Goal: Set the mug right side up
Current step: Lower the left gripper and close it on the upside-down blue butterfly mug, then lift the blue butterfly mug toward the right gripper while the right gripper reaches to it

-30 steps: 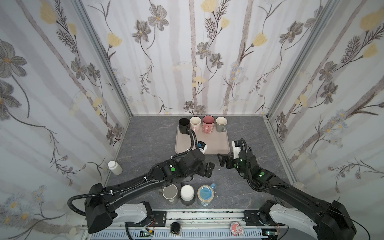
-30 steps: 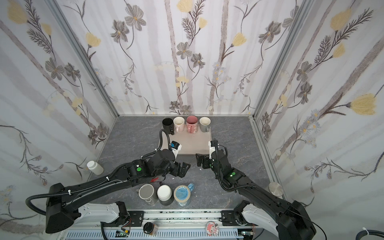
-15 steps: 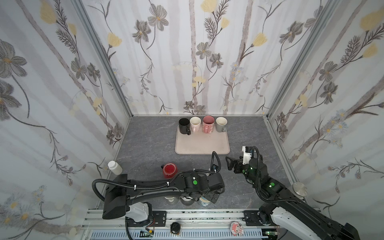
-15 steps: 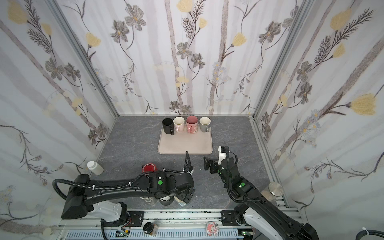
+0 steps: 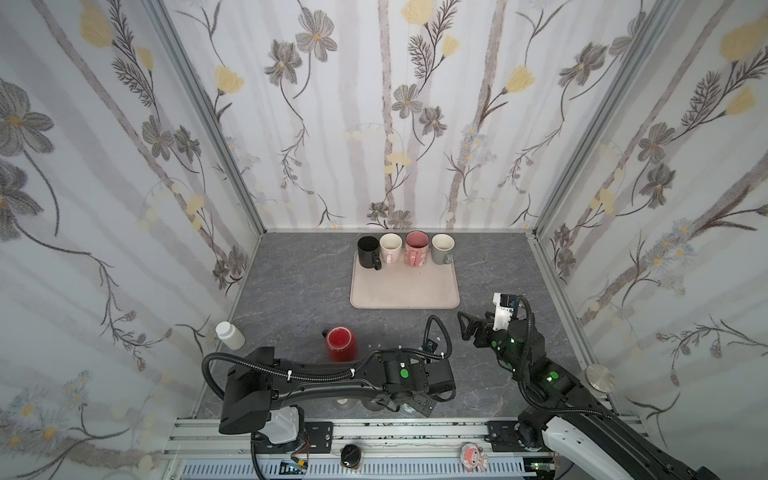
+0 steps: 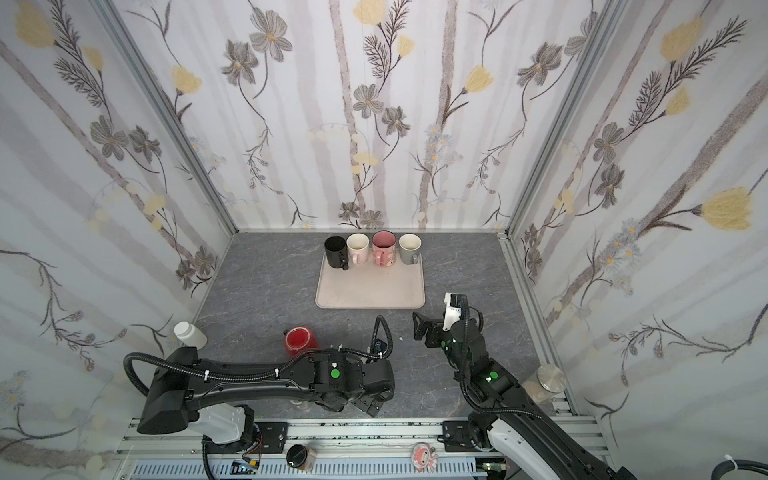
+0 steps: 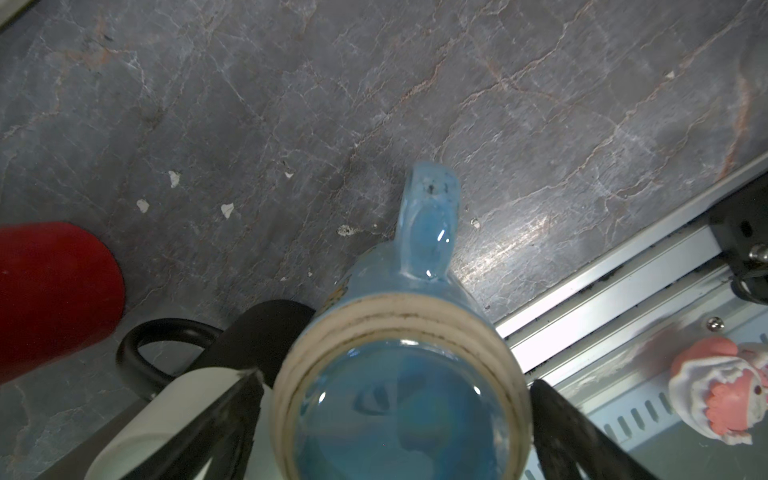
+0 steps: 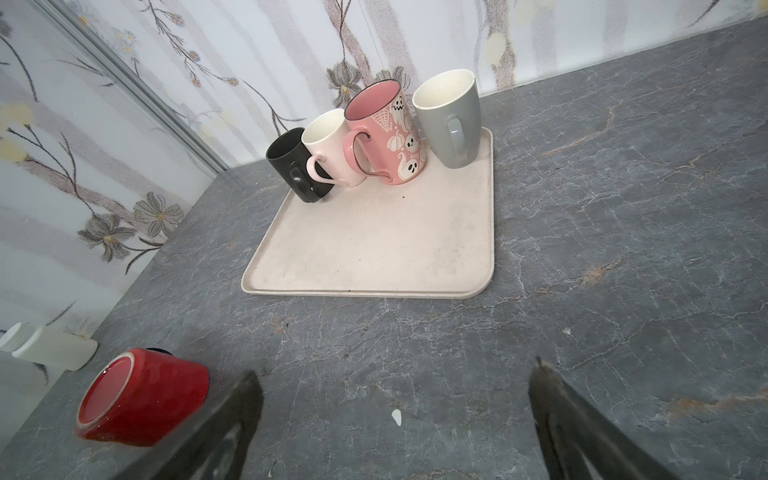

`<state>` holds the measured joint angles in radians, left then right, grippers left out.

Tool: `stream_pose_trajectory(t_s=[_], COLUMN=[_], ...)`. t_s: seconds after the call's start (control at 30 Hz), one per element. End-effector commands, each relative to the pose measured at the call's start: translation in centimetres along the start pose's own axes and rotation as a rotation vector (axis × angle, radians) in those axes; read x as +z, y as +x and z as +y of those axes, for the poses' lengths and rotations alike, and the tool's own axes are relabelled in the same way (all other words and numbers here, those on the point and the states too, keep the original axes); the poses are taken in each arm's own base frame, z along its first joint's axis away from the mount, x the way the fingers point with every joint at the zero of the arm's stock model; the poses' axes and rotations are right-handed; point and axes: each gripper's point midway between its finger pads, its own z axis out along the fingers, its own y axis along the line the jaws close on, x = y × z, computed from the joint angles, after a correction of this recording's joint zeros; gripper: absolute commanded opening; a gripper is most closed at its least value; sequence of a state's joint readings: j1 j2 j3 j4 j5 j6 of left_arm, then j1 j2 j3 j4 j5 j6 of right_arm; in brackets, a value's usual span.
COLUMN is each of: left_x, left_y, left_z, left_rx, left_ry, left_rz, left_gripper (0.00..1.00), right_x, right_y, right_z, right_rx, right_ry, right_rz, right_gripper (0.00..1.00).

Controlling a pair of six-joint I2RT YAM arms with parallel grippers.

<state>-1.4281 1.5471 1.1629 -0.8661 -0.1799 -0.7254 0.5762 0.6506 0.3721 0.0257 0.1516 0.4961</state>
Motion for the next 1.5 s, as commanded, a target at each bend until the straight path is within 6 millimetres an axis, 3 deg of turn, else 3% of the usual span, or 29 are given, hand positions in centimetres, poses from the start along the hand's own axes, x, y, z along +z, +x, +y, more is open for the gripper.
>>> stream_pose_trajectory(t_s=[0.0,0.27,0.43,0.67,0.87,1.03,1.17,1.47], left_x=[0.7,1.7,2.0,1.9,1.7,2.7,3.5,4.1], left_y=[0.8,0.4,-0.1,-2.7,-6.4,-8.7,-9.4,-10.4], left_z=[-0.2,-1.0,-1.5,-0.8,0.4,1.3,0.8,1.3], left_rx=[-0.018,0.029,0.098,0.246,0.331,0.387,0.425,0.413], left_ry=[0.005,0.020,0.033,0.036,0.060,0.037,0.066,0.081], left_rz=[0.031,0.012,-0.014,-0.087,-0.154,-0.171,-0.153,-0.162], left_gripper=[1.00,0.89,0.74,0.68,0.70,0.72,0.73,0.88], right_x=[-0.1,-0.4,-0.6,-0.7,-0.7,-0.5,0.0,0.4], right_y=[-0.5,-0.7,-0.7,-1.0,-1.1,-0.7,-0.1,0.0], right_z=[0.1,-0.2,-0.5,-0.6,-0.3,0.1,0.3,0.1], right_rx=[0.002,0.000,0.006,0.019,0.029,0.029,0.032,0.044], right_ry=[-0.006,0.004,0.012,0.016,0.000,-0.021,-0.030,-0.015], right_rz=[-0.018,-0.024,-0.027,-0.036,-0.031,-0.003,0.024,0.040], right_gripper=[1.00,1.00,1.00,1.00,0.99,1.00,1.00,1.00])
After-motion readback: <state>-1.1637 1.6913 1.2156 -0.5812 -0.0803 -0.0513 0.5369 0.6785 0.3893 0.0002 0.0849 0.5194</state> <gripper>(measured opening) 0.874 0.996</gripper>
